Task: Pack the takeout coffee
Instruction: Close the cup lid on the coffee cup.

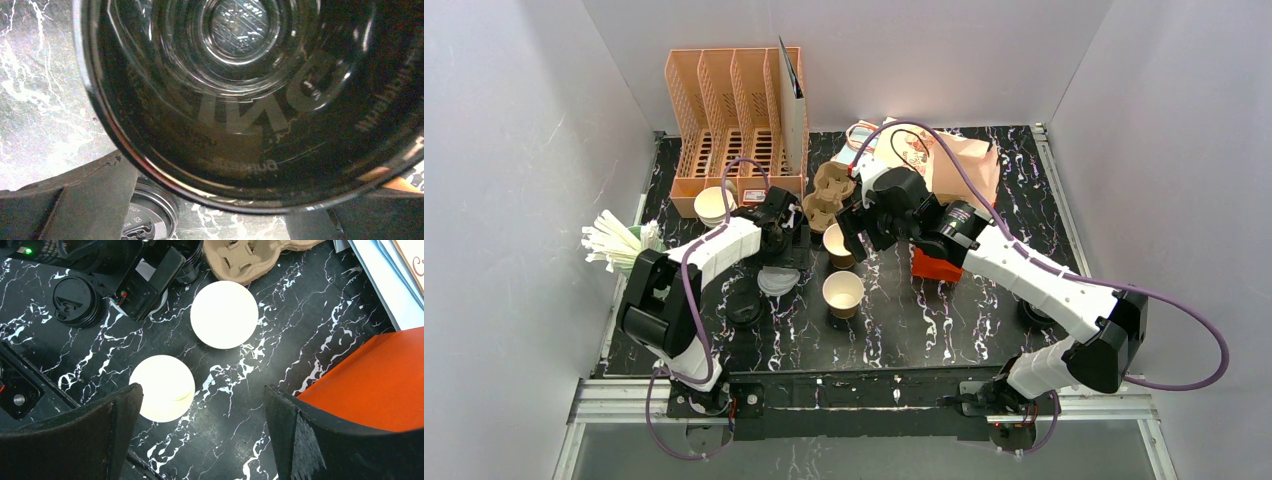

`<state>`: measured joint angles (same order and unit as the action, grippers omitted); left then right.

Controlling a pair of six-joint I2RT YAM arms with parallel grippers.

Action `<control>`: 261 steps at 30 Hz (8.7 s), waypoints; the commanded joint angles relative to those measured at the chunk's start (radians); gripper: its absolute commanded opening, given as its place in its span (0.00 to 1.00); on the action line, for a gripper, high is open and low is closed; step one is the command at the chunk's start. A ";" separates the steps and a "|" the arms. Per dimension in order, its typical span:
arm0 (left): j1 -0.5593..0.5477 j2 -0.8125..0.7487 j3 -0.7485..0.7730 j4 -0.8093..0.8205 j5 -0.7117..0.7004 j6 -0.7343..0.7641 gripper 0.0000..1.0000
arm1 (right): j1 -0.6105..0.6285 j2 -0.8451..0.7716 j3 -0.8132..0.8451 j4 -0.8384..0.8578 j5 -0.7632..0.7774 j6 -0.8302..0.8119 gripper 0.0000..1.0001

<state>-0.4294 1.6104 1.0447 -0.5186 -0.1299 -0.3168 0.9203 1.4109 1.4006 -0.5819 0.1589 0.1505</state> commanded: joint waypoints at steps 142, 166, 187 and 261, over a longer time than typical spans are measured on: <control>-0.578 -0.174 0.109 0.024 -0.184 -0.167 0.80 | -0.252 0.185 0.196 -0.261 -0.404 0.214 0.87; -0.578 -0.167 0.134 -0.068 -0.172 -0.180 0.81 | -0.265 0.173 0.198 -0.244 -0.400 0.213 0.87; -0.578 -0.220 0.150 -0.170 -0.178 -0.224 0.81 | -0.325 0.095 0.366 -0.149 -0.206 0.249 0.40; -0.580 0.045 0.166 -0.217 -0.121 -0.273 0.74 | -0.324 -0.042 0.157 -0.145 -0.385 0.224 0.03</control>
<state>-1.0039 1.6138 1.2755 -0.6811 -0.2920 -0.5575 0.5922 1.4014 1.5723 -0.7143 -0.2131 0.3862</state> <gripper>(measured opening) 0.753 0.032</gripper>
